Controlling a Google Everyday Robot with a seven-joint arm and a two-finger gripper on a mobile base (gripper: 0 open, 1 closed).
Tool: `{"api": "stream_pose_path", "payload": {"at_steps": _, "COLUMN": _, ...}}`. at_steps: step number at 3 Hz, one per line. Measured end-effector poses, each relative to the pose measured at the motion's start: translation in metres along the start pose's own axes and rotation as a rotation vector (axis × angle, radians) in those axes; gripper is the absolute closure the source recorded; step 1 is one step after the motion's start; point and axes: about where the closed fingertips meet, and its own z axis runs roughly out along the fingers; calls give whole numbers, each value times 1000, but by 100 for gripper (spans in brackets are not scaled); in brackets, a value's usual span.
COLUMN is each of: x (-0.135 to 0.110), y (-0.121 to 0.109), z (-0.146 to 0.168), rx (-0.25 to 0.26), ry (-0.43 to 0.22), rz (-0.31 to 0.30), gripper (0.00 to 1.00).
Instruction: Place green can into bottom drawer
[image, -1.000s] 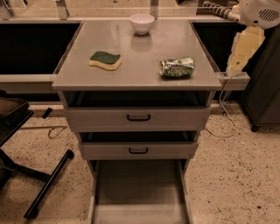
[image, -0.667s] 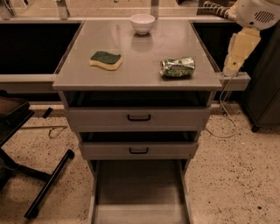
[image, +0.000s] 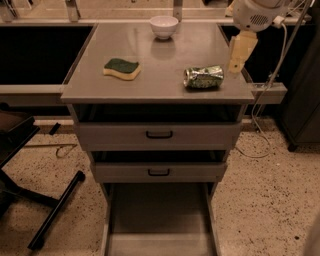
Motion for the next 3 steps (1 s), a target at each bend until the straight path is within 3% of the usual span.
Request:
{"api": "stream_pose_path", "payload": {"at_steps": 1, "x": -17, "y": -13, "z": 27, "rx": -28, "ry": -46, "rz": -23, "gripper": 0}}
{"api": "stream_pose_path", "payload": {"at_steps": 2, "x": -24, "y": -19, "z": 52, "rx": -73, "ry": -119, "rz": 13, "gripper": 0}}
{"api": "stream_pose_path", "payload": {"at_steps": 3, "x": -22, "y": -19, "z": 59, "rx": -74, "ry": -123, "rz": 18, "gripper": 0}}
